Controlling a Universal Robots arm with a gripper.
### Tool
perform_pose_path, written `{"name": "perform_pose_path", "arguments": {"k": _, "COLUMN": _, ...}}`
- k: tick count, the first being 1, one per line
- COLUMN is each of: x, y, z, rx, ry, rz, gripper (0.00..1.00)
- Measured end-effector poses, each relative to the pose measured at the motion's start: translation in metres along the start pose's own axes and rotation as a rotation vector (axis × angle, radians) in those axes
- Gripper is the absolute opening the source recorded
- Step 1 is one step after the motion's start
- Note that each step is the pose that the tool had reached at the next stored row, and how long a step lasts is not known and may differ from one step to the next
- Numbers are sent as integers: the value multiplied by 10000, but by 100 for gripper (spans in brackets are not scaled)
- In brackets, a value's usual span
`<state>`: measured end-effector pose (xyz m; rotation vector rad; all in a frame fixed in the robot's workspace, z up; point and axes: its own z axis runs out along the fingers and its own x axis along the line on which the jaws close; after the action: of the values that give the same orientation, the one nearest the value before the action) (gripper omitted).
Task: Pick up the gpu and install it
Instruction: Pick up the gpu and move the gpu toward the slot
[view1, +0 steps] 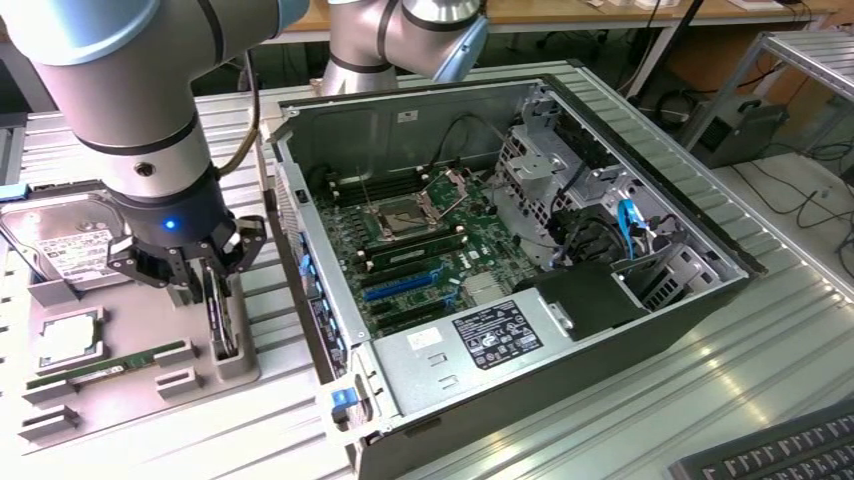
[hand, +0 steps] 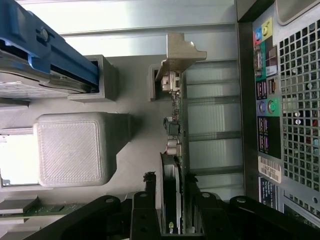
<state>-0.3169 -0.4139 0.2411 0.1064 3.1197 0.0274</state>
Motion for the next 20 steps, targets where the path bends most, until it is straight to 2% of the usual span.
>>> {"name": "perform_pose_path", "arguments": {"k": 1, "x": 0, "y": 0, "z": 0, "rx": 1, "ry": 5, "rz": 0, "gripper": 35}}
{"name": "perform_pose_path", "arguments": {"k": 2, "x": 0, "y": 0, "z": 0, "rx": 1, "ry": 5, "rz": 0, "gripper": 28}}
{"name": "perform_pose_path", "arguments": {"k": 3, "x": 0, "y": 0, "z": 0, "rx": 0, "ry": 4, "rz": 0, "gripper": 26}}
{"name": "perform_pose_path", "arguments": {"k": 7, "x": -1, "y": 0, "z": 0, "rx": 0, "ry": 4, "rz": -12, "gripper": 26}}
{"name": "perform_pose_path", "arguments": {"k": 13, "x": -1, "y": 0, "z": 1, "rx": -6, "ry": 8, "rz": -301, "gripper": 26}}
{"name": "perform_pose_path", "arguments": {"k": 20, "x": 0, "y": 0, "z": -4, "rx": -8, "ry": 8, "rz": -303, "gripper": 26}}
